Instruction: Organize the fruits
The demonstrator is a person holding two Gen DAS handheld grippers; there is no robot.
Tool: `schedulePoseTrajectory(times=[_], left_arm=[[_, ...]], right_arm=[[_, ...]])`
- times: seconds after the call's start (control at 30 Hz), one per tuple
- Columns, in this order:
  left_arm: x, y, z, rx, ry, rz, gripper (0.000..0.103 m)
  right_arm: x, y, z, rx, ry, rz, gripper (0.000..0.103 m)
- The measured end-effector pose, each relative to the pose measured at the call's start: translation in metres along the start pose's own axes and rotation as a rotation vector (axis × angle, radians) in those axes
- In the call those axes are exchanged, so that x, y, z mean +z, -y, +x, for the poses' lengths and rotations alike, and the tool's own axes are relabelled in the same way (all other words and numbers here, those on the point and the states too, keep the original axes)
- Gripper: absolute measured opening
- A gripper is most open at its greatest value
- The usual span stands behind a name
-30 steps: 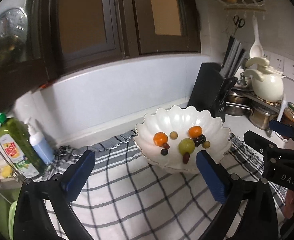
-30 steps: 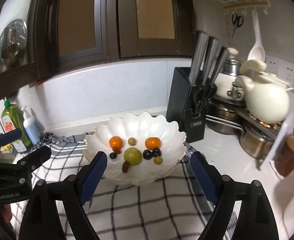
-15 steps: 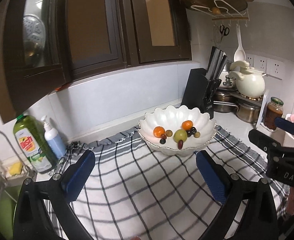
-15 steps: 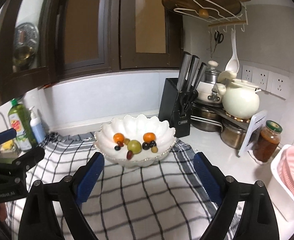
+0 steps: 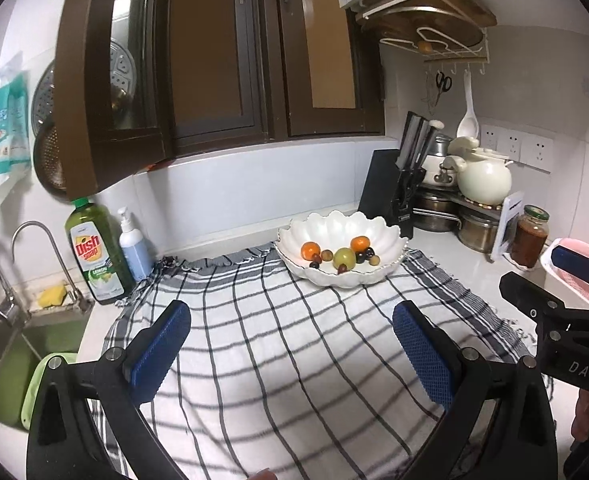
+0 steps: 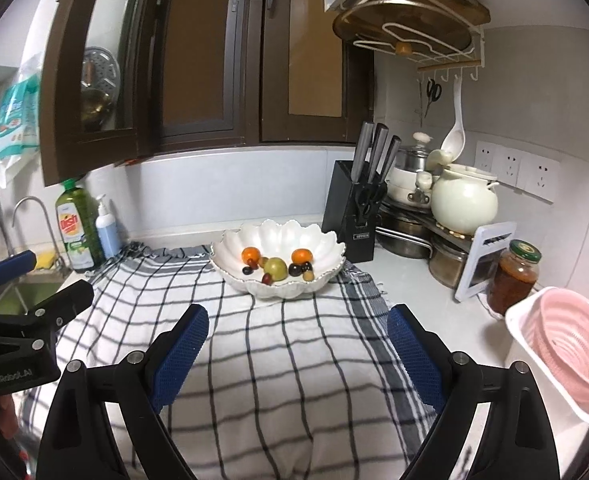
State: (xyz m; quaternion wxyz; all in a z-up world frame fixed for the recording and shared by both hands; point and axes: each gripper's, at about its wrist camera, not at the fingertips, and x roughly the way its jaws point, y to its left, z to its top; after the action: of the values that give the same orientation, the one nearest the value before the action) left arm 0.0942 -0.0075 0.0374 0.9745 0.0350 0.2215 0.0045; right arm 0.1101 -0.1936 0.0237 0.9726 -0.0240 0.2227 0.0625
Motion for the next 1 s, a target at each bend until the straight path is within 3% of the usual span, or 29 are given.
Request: schedulePoseTrajectory(times=[0.57, 1.0], left_arm=[[-0.025, 0.023, -0.064, 0.011, 0.008, 0.018, 0.103], [-0.032, 0.026, -0.081, 0.01, 0.012, 0.022, 0.103]], right_arm=[[-0.03, 0.019, -0.069, 0.02, 0.002, -0.006, 0.092], [-0.037, 0.019, -0.087, 0.021, 0.005, -0.002, 0.092]])
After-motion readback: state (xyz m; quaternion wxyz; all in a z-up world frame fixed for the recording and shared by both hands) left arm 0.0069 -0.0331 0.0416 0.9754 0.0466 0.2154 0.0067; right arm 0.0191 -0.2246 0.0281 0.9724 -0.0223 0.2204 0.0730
